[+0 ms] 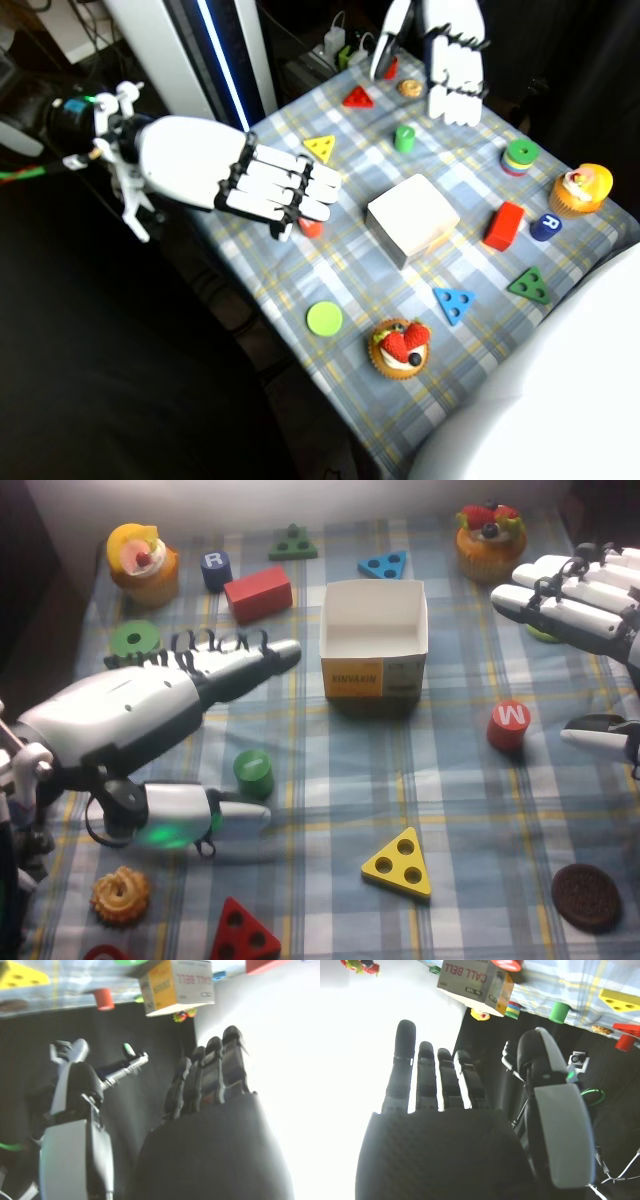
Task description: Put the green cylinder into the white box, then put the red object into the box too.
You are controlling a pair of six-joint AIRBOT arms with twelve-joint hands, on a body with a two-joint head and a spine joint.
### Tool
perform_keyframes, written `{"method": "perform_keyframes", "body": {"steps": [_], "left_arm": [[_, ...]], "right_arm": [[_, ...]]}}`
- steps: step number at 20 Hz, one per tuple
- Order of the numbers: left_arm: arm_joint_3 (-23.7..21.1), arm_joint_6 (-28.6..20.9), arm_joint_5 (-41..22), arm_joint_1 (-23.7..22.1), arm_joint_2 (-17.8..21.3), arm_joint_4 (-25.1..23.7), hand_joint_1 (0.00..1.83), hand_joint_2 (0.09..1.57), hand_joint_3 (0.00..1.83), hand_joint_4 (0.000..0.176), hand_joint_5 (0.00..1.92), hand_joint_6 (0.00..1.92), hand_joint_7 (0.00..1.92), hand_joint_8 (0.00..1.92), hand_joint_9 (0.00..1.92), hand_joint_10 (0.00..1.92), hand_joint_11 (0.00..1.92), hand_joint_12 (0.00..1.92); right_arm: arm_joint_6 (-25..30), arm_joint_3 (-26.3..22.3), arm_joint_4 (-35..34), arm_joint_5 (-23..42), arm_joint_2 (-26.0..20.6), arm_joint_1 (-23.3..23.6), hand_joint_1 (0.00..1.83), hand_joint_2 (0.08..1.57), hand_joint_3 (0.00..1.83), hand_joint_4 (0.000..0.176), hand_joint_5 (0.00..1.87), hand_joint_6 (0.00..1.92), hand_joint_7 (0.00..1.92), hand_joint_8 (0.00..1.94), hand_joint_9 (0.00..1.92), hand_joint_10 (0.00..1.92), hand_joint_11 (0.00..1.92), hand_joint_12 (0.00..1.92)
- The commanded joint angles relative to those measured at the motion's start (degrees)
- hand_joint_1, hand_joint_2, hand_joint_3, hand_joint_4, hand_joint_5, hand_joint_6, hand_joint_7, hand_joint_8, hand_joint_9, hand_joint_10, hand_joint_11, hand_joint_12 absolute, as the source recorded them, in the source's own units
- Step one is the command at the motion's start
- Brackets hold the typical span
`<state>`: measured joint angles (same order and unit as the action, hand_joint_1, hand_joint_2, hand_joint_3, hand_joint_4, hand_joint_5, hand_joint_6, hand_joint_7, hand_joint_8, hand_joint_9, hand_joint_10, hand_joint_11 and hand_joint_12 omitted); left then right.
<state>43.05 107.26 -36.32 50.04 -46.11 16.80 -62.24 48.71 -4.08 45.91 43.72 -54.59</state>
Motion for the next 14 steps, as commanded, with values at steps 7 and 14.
{"method": "perform_keyframes", "body": {"steps": [7,14], "left_arm": [[1.37,11.81,-3.48,-0.89,-3.75,6.4,1.01,1.13,0.0,0.028,0.37,0.05,0.39,0.05,0.0,0.75,0.0,1.11],[2.75,17.4,-3.16,-0.92,-5.97,10.68,1.06,1.2,0.0,0.049,0.27,0.69,0.25,0.73,0.0,1.01,0.0,1.23]], "right_arm": [[-0.18,0.33,-0.46,6.67,0.4,0.07,0.57,1.29,0.0,0.0,0.0,0.0,0.0,0.0,0.01,0.03,0.0,1.61],[-0.17,0.35,-0.51,6.66,0.55,0.02,0.57,1.29,0.0,0.0,0.0,0.0,0.0,0.0,0.0,0.1,0.0,1.42]]}}
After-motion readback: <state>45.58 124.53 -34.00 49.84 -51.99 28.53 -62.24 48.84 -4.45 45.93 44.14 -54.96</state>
